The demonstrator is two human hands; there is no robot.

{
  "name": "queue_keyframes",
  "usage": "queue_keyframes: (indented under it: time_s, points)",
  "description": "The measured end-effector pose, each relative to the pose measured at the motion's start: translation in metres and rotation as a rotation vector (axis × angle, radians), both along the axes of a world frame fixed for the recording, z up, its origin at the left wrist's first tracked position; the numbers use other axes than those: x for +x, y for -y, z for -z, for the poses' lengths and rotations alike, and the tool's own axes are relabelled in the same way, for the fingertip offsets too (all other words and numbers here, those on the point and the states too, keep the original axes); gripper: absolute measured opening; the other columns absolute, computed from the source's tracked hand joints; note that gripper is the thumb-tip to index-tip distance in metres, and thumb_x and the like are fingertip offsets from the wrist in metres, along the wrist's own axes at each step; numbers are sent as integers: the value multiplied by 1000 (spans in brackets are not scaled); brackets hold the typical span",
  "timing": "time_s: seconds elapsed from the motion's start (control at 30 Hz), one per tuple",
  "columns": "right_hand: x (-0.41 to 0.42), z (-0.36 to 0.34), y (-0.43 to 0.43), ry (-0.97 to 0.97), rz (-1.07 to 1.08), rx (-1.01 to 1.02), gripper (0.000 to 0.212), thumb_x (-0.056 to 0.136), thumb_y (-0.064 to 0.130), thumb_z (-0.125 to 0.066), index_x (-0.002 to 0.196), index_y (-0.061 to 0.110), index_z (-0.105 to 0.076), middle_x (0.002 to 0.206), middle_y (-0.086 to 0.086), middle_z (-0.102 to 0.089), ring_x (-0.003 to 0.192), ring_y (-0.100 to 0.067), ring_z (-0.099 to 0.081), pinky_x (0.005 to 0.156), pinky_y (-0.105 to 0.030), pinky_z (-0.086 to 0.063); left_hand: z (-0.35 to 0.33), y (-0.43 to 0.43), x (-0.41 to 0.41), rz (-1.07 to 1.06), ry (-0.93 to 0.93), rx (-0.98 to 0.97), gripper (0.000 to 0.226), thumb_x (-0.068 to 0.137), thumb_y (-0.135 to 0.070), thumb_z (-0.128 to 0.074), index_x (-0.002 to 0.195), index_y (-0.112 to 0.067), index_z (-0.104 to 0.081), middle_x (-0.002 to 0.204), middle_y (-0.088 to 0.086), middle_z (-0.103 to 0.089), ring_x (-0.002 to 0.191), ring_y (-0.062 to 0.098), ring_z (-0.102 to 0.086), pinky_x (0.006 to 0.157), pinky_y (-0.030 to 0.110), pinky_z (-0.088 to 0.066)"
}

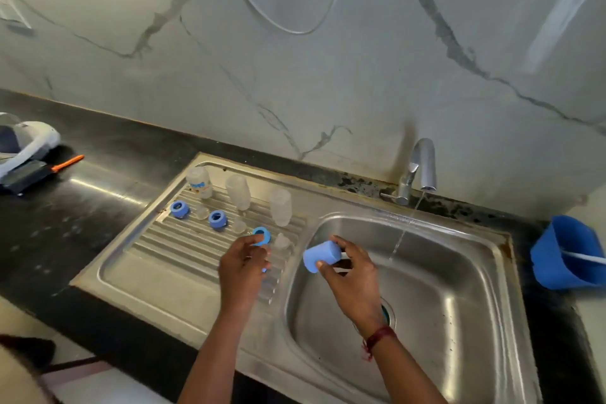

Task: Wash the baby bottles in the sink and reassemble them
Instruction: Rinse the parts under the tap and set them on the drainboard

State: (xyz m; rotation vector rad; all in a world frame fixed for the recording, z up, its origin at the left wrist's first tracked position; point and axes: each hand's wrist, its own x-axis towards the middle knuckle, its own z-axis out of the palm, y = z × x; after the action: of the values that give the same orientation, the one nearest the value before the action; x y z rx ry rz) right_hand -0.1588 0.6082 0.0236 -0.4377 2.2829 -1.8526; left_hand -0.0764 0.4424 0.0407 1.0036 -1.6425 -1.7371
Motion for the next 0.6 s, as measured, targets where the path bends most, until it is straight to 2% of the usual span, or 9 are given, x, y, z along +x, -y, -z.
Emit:
queue_keyframes:
  time_s: [0.13,0.23,0.3,0.43,0.47,0.53,0.6]
  points:
    - [8,-13,43,-77,-35,41,52,75,7,-81,116,33,-62,108,9,-60,88,-4,-65,73,-7,-48,5,56,0,-73,-7,32,18,87,3,-62,94,-12,-69,73,8,-69,59,17,-61,60,27,-49]
    - [19,-15,81,-147,-77,83,50,77,13,-80,122,28,-63,110,9,-59,87,-3,-64,78,-13,-52,9,94,3,-100,-7,93,18,89,5,-59,93,-11,-66,77,13,-65,53,10,-60,51,21,-48]
    - [27,-14,108,-190,-101,140,50,78,20,-76,125,25,-63,114,8,-60,94,-5,-63,84,-21,-54,11,119,4,-118,9,111,16,90,5,-59,97,-8,-65,77,14,-63,50,7,-59,49,18,-47]
    - [45,-14,157,-193,-145,283,51,82,19,-68,131,25,-58,125,5,-58,110,-12,-57,93,-19,-44,19,156,4,-153,35,103,14,90,-3,-63,97,-15,-67,84,10,-68,67,18,-63,64,29,-51]
    - [49,-12,171,-193,-164,310,52,82,17,-66,133,24,-56,127,4,-57,111,-13,-57,93,-21,-46,22,165,5,-154,38,102,15,90,-3,-62,98,-15,-67,86,10,-68,70,20,-64,65,30,-51]
    - [57,-9,197,-189,-196,352,47,82,13,-63,129,21,-59,125,3,-57,107,-14,-58,87,-27,-49,26,185,5,-159,52,102,16,90,-3,-62,101,-12,-68,90,11,-68,74,23,-64,66,30,-51]
    - [61,-5,217,-192,-206,400,32,81,7,-60,111,19,-64,114,4,-58,96,-13,-59,76,-24,-44,28,201,6,-166,57,107,16,89,-3,-62,102,-11,-68,91,12,-69,76,25,-65,67,30,-51]
